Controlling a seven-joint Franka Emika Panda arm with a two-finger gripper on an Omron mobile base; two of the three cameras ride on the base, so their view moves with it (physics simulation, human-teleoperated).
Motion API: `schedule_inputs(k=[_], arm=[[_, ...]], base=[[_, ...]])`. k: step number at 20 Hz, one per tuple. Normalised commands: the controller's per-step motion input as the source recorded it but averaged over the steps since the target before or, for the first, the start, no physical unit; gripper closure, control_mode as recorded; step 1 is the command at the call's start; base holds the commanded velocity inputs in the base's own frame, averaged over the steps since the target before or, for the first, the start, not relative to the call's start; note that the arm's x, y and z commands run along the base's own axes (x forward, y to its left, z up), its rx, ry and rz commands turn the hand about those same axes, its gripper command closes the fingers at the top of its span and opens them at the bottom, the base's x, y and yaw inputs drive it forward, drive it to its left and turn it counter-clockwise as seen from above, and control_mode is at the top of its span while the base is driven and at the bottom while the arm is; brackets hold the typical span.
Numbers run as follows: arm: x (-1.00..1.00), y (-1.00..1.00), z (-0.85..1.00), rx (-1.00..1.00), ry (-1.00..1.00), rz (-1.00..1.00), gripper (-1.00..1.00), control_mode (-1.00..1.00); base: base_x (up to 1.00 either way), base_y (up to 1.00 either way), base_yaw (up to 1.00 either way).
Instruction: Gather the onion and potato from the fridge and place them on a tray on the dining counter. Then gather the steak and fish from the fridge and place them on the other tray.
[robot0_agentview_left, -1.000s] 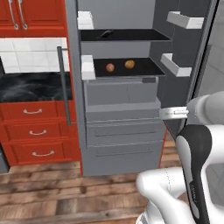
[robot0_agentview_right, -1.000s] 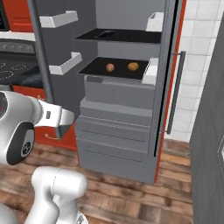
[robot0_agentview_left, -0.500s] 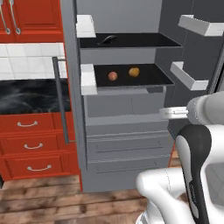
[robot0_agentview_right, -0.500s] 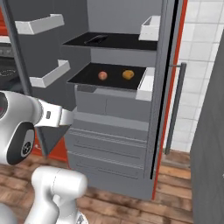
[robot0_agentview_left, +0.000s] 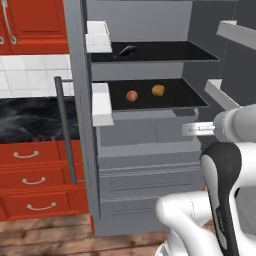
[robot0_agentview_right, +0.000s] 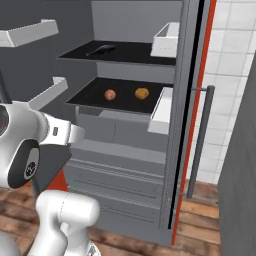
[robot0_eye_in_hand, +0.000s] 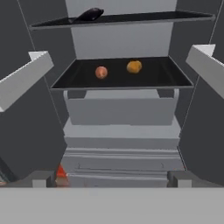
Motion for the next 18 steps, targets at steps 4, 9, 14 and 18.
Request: schedule_inputs(k=[4,9,14,18], arm=[[0.00,0.00,0.00,0.00,0.00,0.00,-1.00,1.00],[0.00,0.00,0.00,0.00,0.00,0.00,-1.00,1.00],[0.00,0.00,0.00,0.00,0.00,0.00,-1.00,1.00],[0.00,0.00,0.00,0.00,0.00,0.00,-1.00,1.00]], base=[[0.47,0.00,0.00],[0.32,0.00,-0.03],[0.26,0.00,-0.06],[0.31,0.00,-0.06]])
